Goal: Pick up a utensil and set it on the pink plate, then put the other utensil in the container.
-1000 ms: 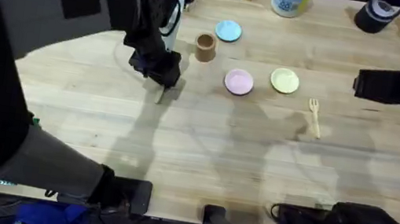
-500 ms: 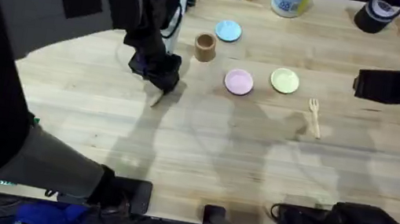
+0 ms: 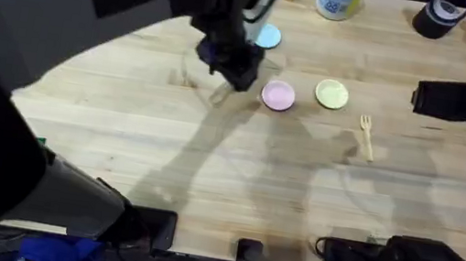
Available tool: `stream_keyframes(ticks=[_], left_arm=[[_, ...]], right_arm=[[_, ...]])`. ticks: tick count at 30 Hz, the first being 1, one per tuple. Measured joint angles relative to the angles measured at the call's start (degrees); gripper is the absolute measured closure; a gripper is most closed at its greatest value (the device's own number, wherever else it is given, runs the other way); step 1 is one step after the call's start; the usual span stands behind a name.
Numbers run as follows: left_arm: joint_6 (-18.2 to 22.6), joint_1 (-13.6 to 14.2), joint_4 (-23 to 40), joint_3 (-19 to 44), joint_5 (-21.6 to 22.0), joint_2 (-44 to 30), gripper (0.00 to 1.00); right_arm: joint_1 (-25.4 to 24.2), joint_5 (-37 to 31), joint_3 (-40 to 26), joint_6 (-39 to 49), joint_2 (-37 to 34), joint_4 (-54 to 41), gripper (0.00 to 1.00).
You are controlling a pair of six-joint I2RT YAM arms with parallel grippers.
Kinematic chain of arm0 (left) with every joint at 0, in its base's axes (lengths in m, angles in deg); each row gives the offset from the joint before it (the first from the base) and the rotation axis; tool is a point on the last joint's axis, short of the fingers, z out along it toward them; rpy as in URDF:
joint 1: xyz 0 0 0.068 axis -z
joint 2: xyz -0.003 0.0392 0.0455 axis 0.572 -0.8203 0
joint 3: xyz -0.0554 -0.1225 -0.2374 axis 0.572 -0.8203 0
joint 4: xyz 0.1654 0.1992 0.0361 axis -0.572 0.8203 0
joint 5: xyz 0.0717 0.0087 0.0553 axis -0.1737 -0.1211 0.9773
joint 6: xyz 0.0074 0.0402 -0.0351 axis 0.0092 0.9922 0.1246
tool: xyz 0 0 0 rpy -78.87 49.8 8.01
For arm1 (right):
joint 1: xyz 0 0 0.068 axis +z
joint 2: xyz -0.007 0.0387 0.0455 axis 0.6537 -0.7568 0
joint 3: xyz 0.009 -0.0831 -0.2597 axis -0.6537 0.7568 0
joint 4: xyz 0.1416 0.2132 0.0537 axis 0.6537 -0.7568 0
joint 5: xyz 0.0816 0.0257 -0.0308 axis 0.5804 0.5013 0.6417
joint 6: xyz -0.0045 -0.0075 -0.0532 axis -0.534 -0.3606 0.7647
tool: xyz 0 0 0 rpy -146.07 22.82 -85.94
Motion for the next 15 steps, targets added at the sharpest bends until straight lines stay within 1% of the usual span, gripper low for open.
stream_keyframes(ticks=[2, 6, 10, 15], left_arm=[[0.0, 2.0, -1.2, 0.4, -0.1, 0.0, 0.961], [-0.5, 4.6, -3.5, 0.5, -0.2, 0.0, 0.961], [-0.8, 5.9, -6.4, 0.5, -0.8, 0.0, 0.961], [-1.8, 6.3, -9.6, 0.5, -2.8, 0.0, 0.961]], right_arm=[[0.0, 0.0, 0.0, 0.0, 0.0, 0.0, 0.003], [0.0, 0.0, 0.0, 0.0, 0.0, 0.0, 0.003], [0.0, 0.0, 0.0, 0.0, 0.0, 0.0, 0.003], [0.0, 0.0, 0.0, 0.0, 0.0, 0.0, 0.003]])
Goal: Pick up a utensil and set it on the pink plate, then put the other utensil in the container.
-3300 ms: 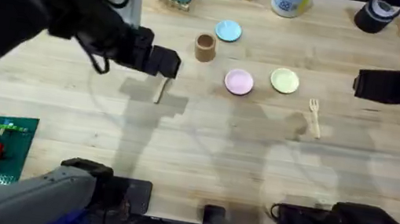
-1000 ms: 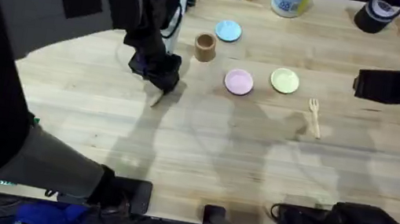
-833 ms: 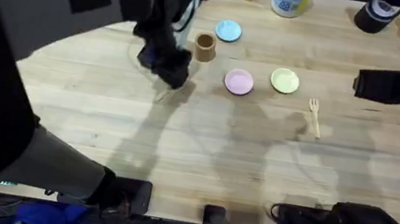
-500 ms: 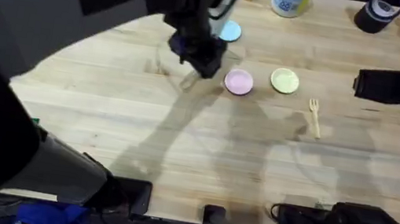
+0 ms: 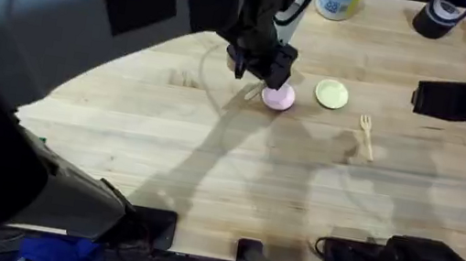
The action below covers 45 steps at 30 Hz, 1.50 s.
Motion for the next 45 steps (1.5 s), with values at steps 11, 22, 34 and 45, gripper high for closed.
stream_keyframes(ticks=[11, 22, 34, 45], left_arm=[[-1.3, 0.1, 1.4, 8.6, -2.8, -7.1, 0.961], [-1.5, 1.5, 5.6, 15.4, -2.8, -16.9, 0.961], [-1.5, 1.5, 5.3, 15.4, -2.2, -18.1, 0.961], [-1.6, 1.5, 5.2, 15.4, -2.2, -21.1, 0.912]], right_arm=[[0.0, 0.0, 0.0, 0.0, 0.0, 0.0, 0.003], [0.0, 0.0, 0.0, 0.0, 0.0, 0.0, 0.003], [0.0, 0.0, 0.0, 0.0, 0.0, 0.0, 0.003], [0.0, 0.0, 0.0, 0.0, 0.0, 0.0, 0.003]])
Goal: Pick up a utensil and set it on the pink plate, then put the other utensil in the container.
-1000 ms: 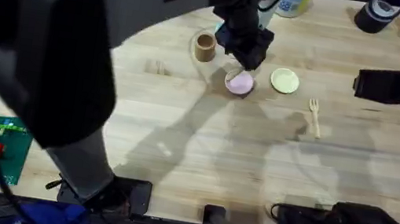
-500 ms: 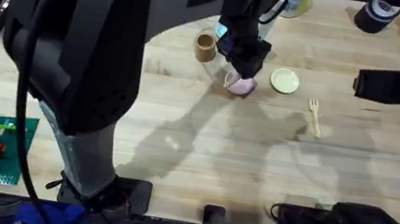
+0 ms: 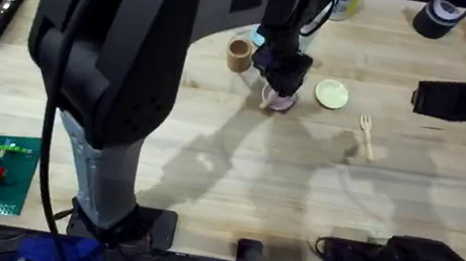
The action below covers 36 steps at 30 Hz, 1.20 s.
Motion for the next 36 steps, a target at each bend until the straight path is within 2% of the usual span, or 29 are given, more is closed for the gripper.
stream_keyframes(ticks=[5, 13, 18, 21, 31, 36], left_arm=[[0.0, 0.0, 0.1, 0.0, 0.0, -0.2, 0.733], [-0.1, 0.0, 0.2, 0.0, 0.0, -0.2, 0.517], [-0.1, 0.0, 1.4, 0.0, 0.0, 0.4, 0.293], [-0.1, 0.0, 1.9, 0.0, 0.0, 2.6, 0.204], [0.0, 0.0, 6.3, 0.0, 0.0, 15.1, 0.012], [0.3, 0.0, 8.8, 0.0, 0.0, 20.6, 0.006]], right_arm=[[0.0, 0.0, 0.0, 0.0, 0.0, 0.0, 0.003], [0.0, 0.0, 0.0, 0.0, 0.0, 0.0, 0.004], [0.0, 0.0, 0.0, 0.0, 0.0, 0.0, 0.003], [0.0, 0.0, 0.0, 0.0, 0.0, 0.0, 0.003], [0.0, 0.0, 0.0, 0.0, 0.0, 0.0, 0.004], [0.0, 0.0, 0.0, 0.0, 0.0, 0.0, 0.004]])
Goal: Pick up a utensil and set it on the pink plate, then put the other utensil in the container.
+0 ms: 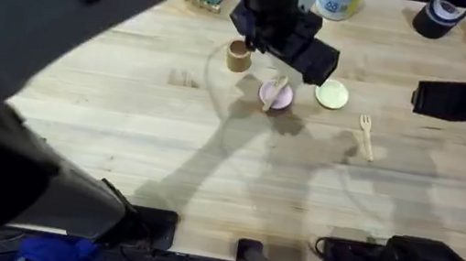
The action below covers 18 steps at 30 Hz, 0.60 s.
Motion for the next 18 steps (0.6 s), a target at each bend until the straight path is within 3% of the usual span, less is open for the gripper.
stream_keyframes(ticks=[18], left_arm=[[4.7, 0.0, 11.8, 0.0, 2.6, 22.3, 0.006]], right_arm=[[0.0, 0.0, 0.0, 0.0, 0.0, -0.1, 0.003]])
